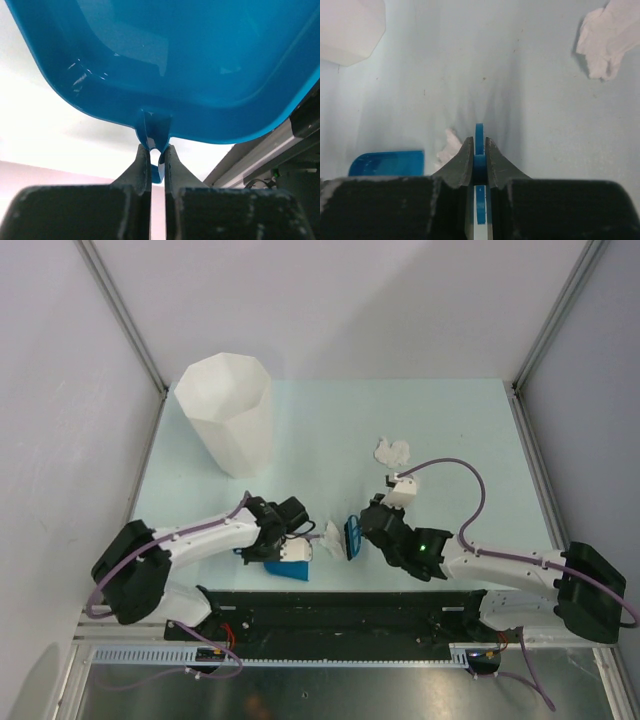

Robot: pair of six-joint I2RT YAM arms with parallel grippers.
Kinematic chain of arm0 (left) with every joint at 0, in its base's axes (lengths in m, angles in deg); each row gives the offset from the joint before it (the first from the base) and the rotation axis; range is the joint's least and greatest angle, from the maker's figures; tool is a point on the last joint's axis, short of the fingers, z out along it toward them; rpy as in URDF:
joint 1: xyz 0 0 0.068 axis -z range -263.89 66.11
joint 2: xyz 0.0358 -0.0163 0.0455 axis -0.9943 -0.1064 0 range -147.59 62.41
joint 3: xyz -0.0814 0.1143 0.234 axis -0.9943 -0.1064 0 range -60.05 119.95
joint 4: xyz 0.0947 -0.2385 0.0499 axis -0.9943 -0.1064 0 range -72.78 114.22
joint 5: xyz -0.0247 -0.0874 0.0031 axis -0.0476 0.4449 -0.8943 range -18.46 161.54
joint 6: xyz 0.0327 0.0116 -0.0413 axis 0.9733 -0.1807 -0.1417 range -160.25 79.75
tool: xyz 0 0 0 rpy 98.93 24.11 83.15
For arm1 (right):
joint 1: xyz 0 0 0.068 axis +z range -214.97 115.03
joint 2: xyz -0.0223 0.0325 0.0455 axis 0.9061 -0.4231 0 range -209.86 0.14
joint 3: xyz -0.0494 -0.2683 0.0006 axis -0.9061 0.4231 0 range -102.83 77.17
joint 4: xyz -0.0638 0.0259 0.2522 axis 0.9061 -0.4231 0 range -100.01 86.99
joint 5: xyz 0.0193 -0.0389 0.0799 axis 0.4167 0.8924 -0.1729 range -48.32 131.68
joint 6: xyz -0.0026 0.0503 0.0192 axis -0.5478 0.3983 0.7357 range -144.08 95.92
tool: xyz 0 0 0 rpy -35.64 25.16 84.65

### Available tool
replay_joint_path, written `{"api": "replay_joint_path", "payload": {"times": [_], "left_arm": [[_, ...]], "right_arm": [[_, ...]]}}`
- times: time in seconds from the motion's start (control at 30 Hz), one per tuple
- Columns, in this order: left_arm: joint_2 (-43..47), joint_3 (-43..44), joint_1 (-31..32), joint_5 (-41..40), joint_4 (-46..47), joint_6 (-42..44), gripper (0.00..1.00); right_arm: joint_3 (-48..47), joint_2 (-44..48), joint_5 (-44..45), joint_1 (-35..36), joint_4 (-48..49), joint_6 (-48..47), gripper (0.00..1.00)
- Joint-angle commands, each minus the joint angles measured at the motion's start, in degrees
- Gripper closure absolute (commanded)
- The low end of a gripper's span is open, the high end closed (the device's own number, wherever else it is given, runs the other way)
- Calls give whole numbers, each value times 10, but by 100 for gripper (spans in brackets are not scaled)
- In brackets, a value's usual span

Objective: Sweep away the paper scraps from the table

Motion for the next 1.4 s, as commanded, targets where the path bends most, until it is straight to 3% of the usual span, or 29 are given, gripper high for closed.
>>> {"api": "replay_joint_path", "payload": {"times": [0.0, 0.2, 0.37, 0.47, 0.57, 0.63, 0.73, 1.07, 1.23, 1.37], "left_arm": [[28, 32, 3, -47, -70, -16, 100], [-42, 50, 3, -45, -59, -43, 100], [-69, 67, 3, -52, -41, -43, 100], [-86, 75, 3, -46, -32, -44, 100], [-95, 80, 3, -22, -22, -41, 100], [-94, 83, 3, 7, -16, -39, 100], [-89, 80, 3, 37, -9, -39, 100], [-53, 66, -26, 100, 60, -45, 100], [9, 68, -37, 143, 115, -54, 100], [45, 86, -37, 133, 118, -71, 100]], "right_arm": [[6, 33, 53, -1, 3, -17, 100], [6, 30, 117, 22, -26, -15, 100], [6, -2, 86, 22, -19, -6, 100], [7, -33, 18, 4, 35, -11, 100], [11, -54, -94, -8, 154, -30, 100], [22, -62, -208, -42, 248, -7, 100], [25, -46, -270, -74, 292, 26, 100], [32, 79, -195, -113, 161, -5, 100], [31, 195, -93, -141, 41, -56, 100], [23, 290, -37, -184, -29, -107, 100]]}}
